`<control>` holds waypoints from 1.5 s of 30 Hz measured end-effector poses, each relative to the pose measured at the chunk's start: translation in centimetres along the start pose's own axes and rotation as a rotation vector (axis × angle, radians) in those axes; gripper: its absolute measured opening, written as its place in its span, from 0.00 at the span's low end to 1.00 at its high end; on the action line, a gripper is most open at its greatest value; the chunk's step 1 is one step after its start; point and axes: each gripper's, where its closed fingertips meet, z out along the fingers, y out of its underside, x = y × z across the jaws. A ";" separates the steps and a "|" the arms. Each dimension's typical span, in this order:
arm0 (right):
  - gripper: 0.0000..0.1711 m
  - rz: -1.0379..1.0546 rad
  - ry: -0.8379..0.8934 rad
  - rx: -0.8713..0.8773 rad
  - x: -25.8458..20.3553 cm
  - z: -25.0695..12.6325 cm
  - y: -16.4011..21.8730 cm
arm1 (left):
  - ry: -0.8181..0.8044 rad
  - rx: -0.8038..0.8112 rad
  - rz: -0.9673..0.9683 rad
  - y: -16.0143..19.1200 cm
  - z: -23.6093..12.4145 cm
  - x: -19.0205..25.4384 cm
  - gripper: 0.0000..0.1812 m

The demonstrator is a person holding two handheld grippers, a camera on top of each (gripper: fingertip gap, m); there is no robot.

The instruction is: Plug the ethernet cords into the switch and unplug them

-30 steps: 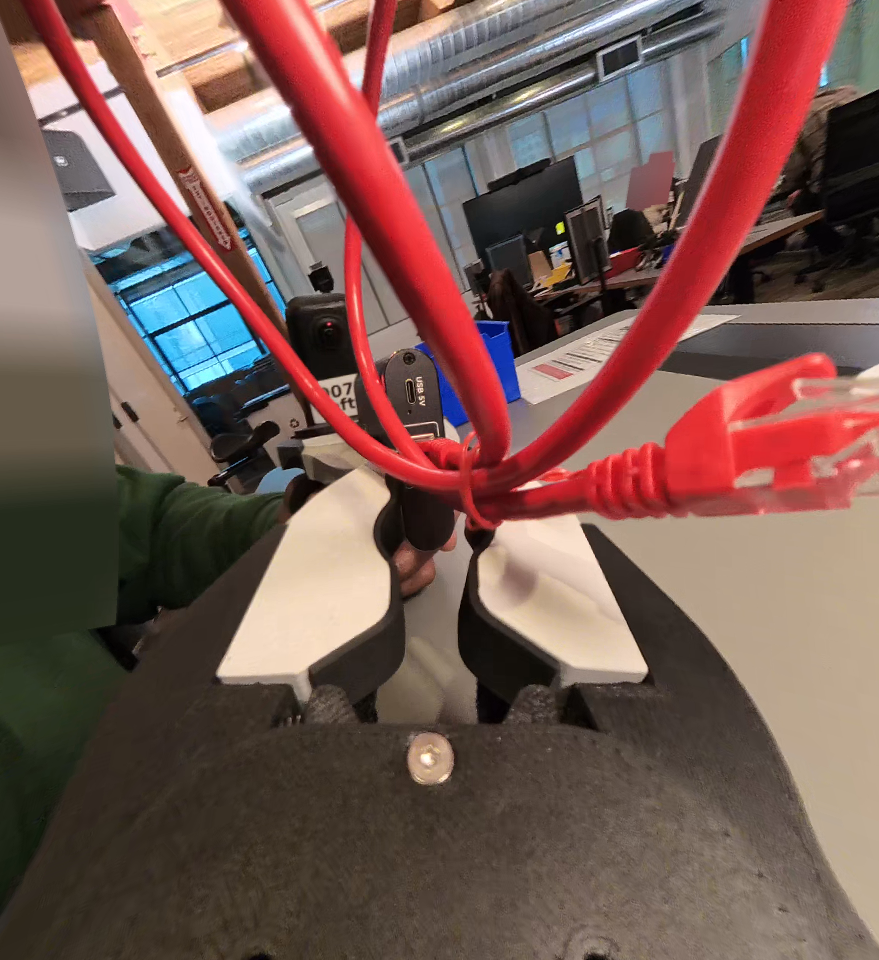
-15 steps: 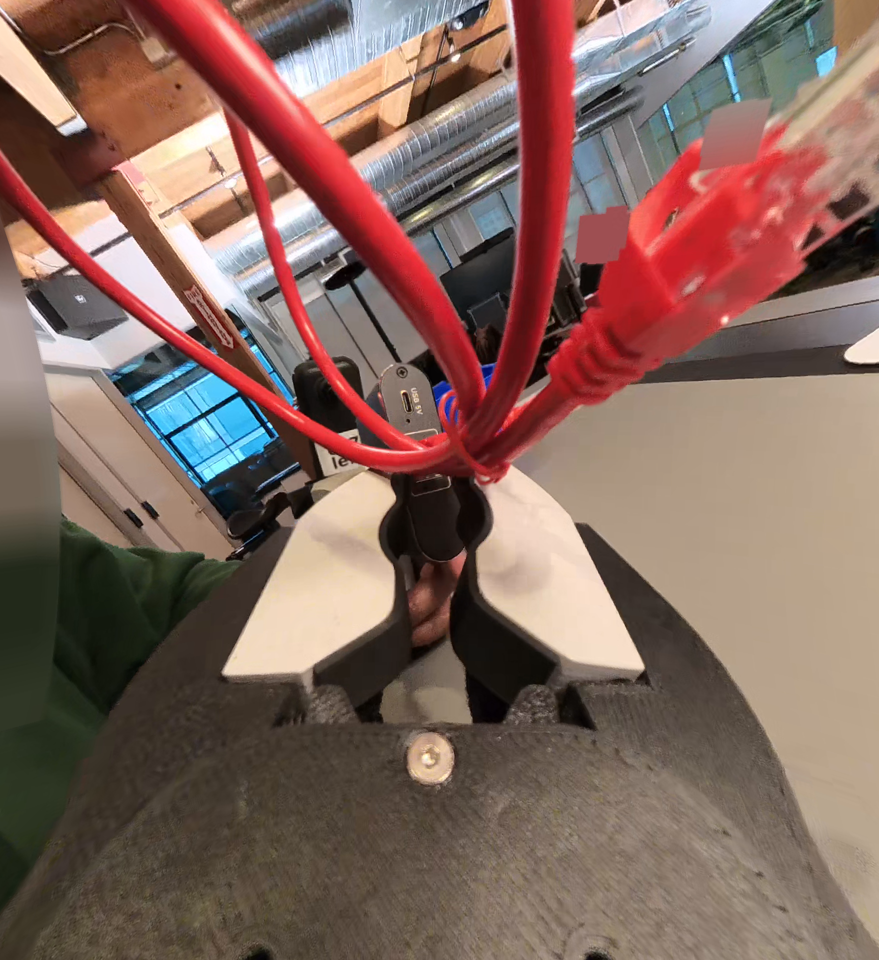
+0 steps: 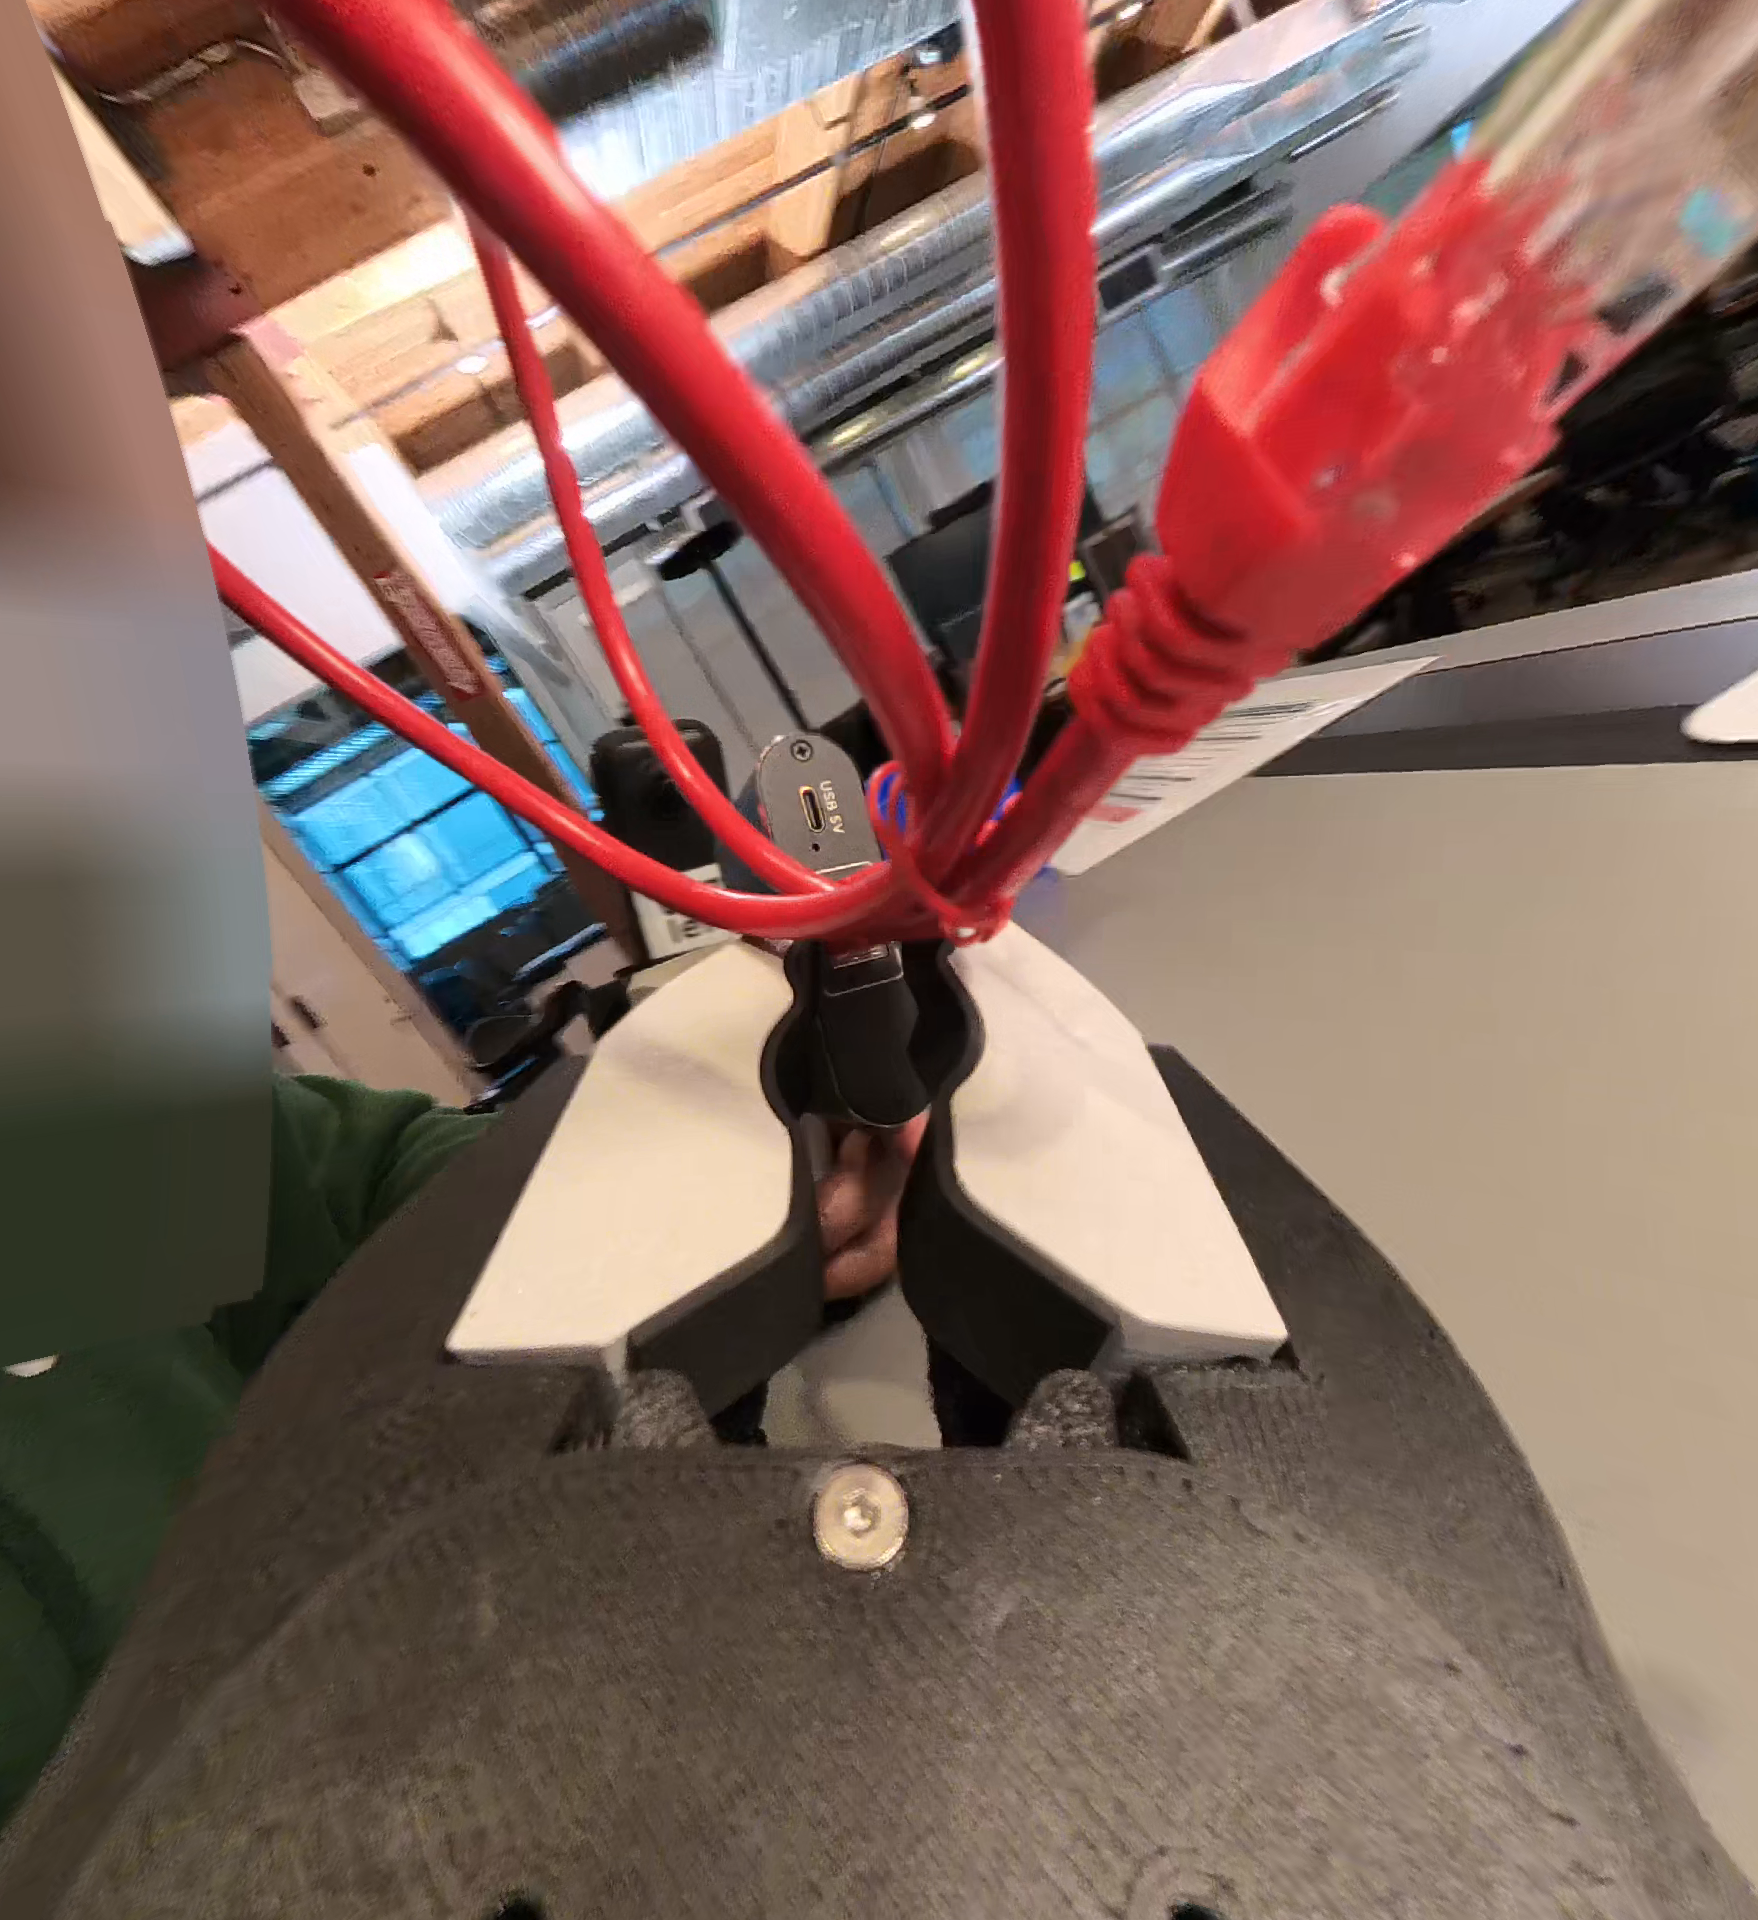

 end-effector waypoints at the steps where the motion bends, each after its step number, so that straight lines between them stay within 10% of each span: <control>1: 0.09 0.022 -0.023 -0.019 0.1 0.0 0.1 | 0.000 -0.008 -0.011 0.1 0.0 -0.1 0.15; 13: 0.10 0.016 0.071 -0.055 1.1 -0.2 0.2 | -0.108 -0.020 0.008 0.4 0.2 -0.8 0.15; 17: 0.07 0.136 0.154 0.186 6.3 -4.9 -6.1 | -0.019 0.108 -0.060 -1.4 -1.3 -1.2 0.15; 31: 0.08 -0.126 0.399 -0.190 8.1 -8.0 -3.6 | -0.023 0.102 -0.016 -1.9 -1.8 -2.0 0.15; 39: 0.08 -0.346 0.714 -0.324 4.9 -17.6 -7.8 | -0.021 0.094 0.000 -1.9 -1.8 -2.0 0.15; 45: 0.08 -0.530 1.059 -0.554 2.4 -31.7 -16.5 | -0.012 0.079 0.016 -1.7 -1.7 -1.7 0.15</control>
